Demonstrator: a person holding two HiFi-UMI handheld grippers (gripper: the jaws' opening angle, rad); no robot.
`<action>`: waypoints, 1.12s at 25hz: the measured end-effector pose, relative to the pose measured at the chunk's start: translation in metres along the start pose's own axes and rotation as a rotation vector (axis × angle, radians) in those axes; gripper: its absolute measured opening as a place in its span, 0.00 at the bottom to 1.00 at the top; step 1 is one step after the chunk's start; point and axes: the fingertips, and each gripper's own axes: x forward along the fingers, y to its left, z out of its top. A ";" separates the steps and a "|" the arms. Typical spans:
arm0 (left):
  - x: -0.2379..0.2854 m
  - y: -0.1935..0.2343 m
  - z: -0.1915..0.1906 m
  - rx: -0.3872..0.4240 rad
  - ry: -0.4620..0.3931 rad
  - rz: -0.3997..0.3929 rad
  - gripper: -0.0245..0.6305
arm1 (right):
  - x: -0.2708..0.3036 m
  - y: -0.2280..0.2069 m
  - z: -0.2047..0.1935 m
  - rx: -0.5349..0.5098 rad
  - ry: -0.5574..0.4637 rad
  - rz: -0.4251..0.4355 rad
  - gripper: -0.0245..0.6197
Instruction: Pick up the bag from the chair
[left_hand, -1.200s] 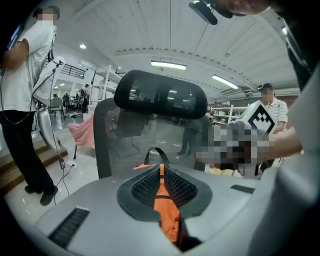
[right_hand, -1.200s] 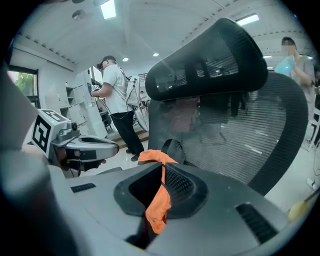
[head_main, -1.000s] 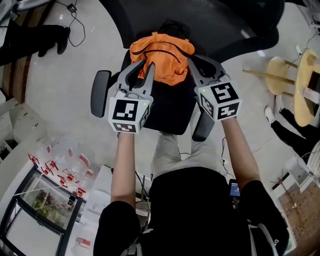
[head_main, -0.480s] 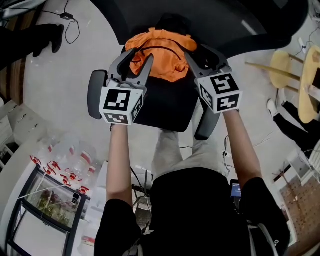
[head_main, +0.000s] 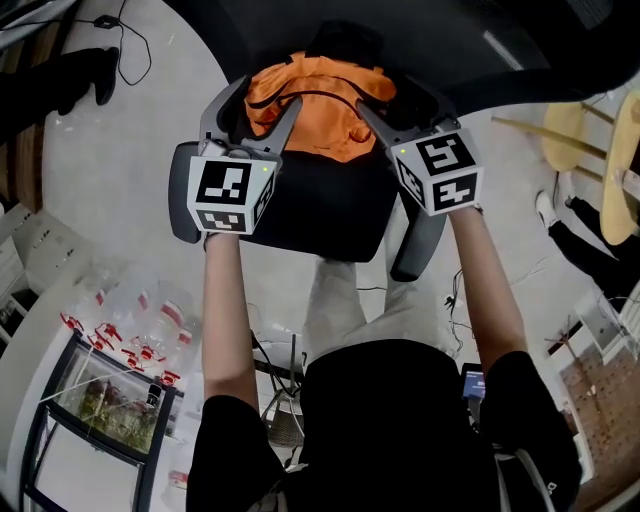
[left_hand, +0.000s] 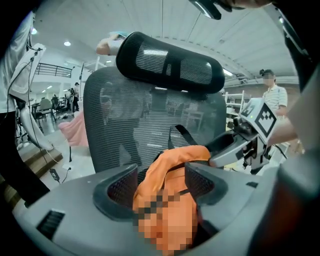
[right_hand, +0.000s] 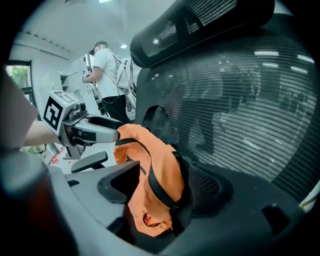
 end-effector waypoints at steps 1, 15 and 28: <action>0.003 0.001 -0.002 0.002 0.004 -0.004 0.47 | 0.003 0.000 -0.002 -0.002 0.005 0.006 0.48; 0.026 0.002 -0.021 0.049 0.063 -0.065 0.47 | 0.015 0.007 -0.012 -0.066 0.036 0.050 0.46; 0.031 0.000 -0.036 0.095 0.103 -0.058 0.27 | 0.024 0.010 -0.021 -0.103 0.041 0.038 0.23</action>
